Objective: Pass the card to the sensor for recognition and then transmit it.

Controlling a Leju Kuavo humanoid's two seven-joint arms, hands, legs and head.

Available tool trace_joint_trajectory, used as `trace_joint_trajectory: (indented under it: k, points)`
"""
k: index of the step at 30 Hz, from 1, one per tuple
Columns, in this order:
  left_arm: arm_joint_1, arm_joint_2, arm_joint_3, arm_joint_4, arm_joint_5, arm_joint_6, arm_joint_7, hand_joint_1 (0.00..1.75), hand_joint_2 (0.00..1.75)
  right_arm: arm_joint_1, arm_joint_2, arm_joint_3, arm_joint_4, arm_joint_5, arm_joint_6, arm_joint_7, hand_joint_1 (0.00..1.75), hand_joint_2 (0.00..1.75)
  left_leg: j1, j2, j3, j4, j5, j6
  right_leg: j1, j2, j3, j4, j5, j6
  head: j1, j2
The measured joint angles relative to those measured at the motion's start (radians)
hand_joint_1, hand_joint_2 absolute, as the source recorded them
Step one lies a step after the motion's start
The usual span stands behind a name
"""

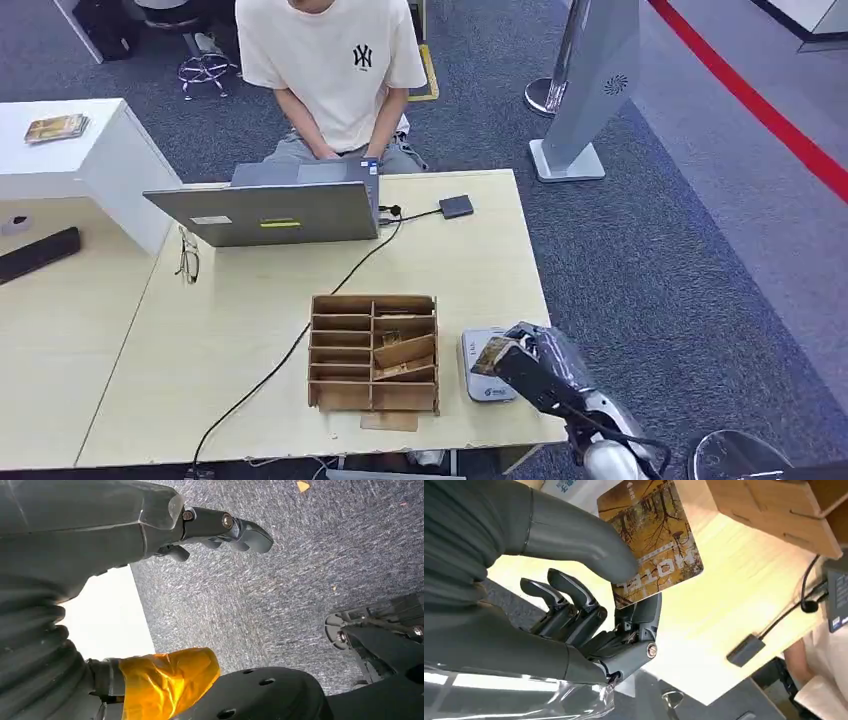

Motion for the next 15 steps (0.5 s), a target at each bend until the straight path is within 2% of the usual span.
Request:
trace_joint_trajectory:
  k: [6, 15]
  points:
    - [0.000, 0.004, 0.000, 0.000, 0.000, 0.000, 0.000, 0.00, 1.75, -0.027, -0.014, 0.018, 0.029, 0.013, 0.019, 0.019, 1.75, 1.75, 0.000, 0.000, 0.000, 0.000, 0.000, 0.000, 0.000, 0.000, 0.000, 0.000, 0.000, 0.000, 0.000, 0.000]
    - [0.000, 0.006, 0.000, 0.000, 0.002, 0.001, 0.000, 0.00, 1.75, -0.060, -0.030, 0.033, 0.056, 0.123, 0.004, 0.090, 1.75, 1.75, 0.000, 0.000, 0.000, 0.000, 0.000, 0.000, 0.000, 0.000, 0.000, 0.000, 0.000, 0.000, 0.000, 0.000]
